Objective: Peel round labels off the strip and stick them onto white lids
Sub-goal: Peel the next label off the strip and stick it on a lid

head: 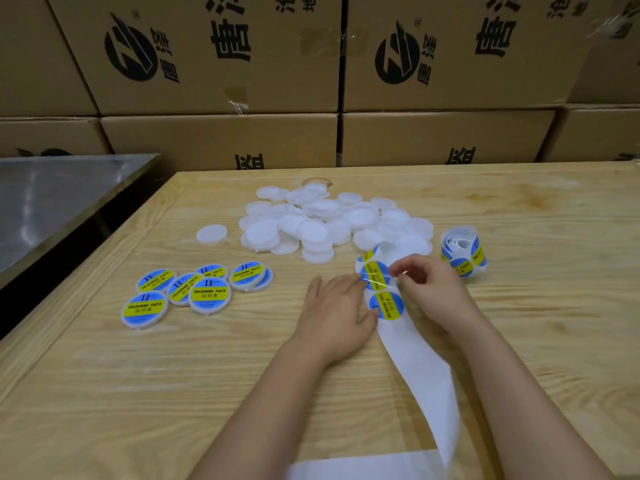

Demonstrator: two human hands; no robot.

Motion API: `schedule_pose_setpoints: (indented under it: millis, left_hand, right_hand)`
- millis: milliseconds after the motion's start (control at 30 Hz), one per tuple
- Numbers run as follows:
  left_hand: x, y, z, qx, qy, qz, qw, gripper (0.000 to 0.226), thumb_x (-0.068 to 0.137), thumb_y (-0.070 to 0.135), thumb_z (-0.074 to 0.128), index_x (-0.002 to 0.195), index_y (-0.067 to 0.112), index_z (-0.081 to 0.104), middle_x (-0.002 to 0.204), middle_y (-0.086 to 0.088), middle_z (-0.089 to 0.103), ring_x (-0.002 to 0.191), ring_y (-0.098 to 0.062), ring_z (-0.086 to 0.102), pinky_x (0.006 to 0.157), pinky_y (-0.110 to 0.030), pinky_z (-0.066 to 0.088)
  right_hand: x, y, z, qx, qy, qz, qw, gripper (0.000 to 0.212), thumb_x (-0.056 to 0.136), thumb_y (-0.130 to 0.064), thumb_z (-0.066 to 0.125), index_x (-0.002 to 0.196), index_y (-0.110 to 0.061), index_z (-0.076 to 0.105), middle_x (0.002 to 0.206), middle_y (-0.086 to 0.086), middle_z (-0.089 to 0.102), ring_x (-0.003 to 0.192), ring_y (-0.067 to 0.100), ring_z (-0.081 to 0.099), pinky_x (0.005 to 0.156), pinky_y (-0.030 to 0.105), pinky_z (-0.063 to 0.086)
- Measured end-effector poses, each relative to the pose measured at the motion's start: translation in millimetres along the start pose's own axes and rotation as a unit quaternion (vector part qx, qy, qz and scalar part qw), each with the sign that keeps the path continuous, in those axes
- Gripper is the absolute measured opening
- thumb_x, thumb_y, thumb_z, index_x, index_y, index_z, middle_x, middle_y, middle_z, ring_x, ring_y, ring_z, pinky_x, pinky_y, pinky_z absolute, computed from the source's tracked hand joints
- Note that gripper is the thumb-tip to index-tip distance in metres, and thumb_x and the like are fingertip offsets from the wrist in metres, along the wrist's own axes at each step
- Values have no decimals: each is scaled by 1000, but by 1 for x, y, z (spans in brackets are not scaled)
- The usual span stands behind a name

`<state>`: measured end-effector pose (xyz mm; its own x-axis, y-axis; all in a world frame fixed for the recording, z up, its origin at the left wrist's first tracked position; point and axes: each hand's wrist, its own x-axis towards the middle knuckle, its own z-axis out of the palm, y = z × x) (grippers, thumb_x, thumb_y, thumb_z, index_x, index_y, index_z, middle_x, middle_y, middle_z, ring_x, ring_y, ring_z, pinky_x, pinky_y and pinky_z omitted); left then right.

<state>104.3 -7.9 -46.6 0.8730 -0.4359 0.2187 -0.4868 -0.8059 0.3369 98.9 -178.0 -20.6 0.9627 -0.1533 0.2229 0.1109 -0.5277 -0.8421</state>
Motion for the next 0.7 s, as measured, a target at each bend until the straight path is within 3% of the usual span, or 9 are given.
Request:
schedule_pose_setpoints:
  millis: [133, 267, 600, 700]
  left_hand:
    - [0, -2, -2, -13, -11, -11, 1000, 54, 92, 33, 42, 144, 22, 29, 150, 7, 30, 138, -8, 21, 115, -42, -3]
    - [1, -2, -2, -19, -18, -12, 1000, 57, 92, 43, 42, 144, 23, 29, 150, 8, 28, 139, -7, 18, 115, -45, -4]
    - [3, -3, 0, -43, -3, -18, 999, 49, 88, 50, 50, 132, 31, 43, 143, 15, 36, 134, -5, 25, 114, -45, -2]
    - [3, -3, 0, -46, -1, -22, 999, 50, 86, 51, 51, 132, 31, 44, 142, 16, 37, 134, -4, 26, 114, -46, -2]
  right_hand:
    - [-1, 5, -1, -161, -125, -85, 975, 31, 82, -11, 68, 113, -16, 66, 108, 0, 64, 102, 17, 57, 90, 25, 41]
    - [0, 6, 2, -264, -128, -124, 948, 36, 86, -27, 65, 121, -23, 63, 123, -3, 55, 113, 20, 45, 98, 28, 32]
    - [-2, -3, 9, -262, -84, -145, 950, 25, 82, -23, 67, 107, -21, 67, 94, 0, 64, 91, 19, 55, 85, 33, 40]
    - [-2, -7, 11, -331, -68, -180, 924, 20, 82, -26, 65, 102, -22, 68, 88, -1, 68, 86, 21, 57, 96, 29, 33]
